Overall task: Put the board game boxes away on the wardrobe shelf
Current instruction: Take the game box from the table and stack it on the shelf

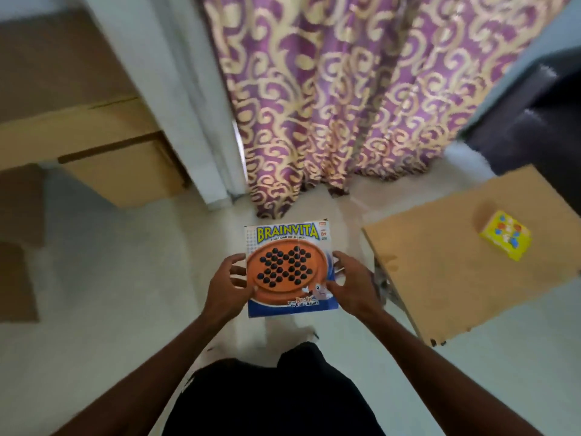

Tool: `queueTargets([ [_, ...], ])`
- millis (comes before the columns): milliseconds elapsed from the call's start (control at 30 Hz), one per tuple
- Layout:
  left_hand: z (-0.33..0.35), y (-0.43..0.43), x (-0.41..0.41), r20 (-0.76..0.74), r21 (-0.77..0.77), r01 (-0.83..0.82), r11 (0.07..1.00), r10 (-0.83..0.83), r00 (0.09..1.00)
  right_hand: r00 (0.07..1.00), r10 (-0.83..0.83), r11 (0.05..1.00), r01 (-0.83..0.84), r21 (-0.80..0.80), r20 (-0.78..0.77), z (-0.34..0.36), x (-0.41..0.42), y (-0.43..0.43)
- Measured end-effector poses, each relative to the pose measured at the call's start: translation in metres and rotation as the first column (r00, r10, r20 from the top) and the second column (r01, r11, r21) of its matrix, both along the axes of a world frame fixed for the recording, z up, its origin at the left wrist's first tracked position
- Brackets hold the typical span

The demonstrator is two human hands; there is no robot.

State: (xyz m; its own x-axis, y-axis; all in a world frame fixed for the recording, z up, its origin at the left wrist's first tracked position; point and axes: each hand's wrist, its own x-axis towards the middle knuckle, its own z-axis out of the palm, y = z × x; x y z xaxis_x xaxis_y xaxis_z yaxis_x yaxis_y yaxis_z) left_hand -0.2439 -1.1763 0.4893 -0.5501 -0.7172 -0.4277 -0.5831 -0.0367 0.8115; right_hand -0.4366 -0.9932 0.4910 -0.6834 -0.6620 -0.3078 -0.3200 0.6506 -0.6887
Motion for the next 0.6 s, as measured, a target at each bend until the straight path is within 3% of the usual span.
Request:
queueTargets([
  [133,0.008,-0.033,0.101,-0.053,-0.025,-0.179,0.983,0.178,0.983,0.977,0.213,0.977,-0.213,-0.013,0.005,0.004,0.069,-0.072],
  [300,0.013,-0.073,0.246,-0.1,-0.054,-0.389,0.92,0.382,0.919,0.871,0.486,0.872,-0.489,-0.034,-0.065,0.005,0.184,-0.159],
  [600,0.023,-0.1,0.491,-0.106,-0.17,-0.7,0.694,0.693,0.713,0.578,0.815,0.571,-0.815,-0.102,-0.054,0.006,0.418,-0.299],
])
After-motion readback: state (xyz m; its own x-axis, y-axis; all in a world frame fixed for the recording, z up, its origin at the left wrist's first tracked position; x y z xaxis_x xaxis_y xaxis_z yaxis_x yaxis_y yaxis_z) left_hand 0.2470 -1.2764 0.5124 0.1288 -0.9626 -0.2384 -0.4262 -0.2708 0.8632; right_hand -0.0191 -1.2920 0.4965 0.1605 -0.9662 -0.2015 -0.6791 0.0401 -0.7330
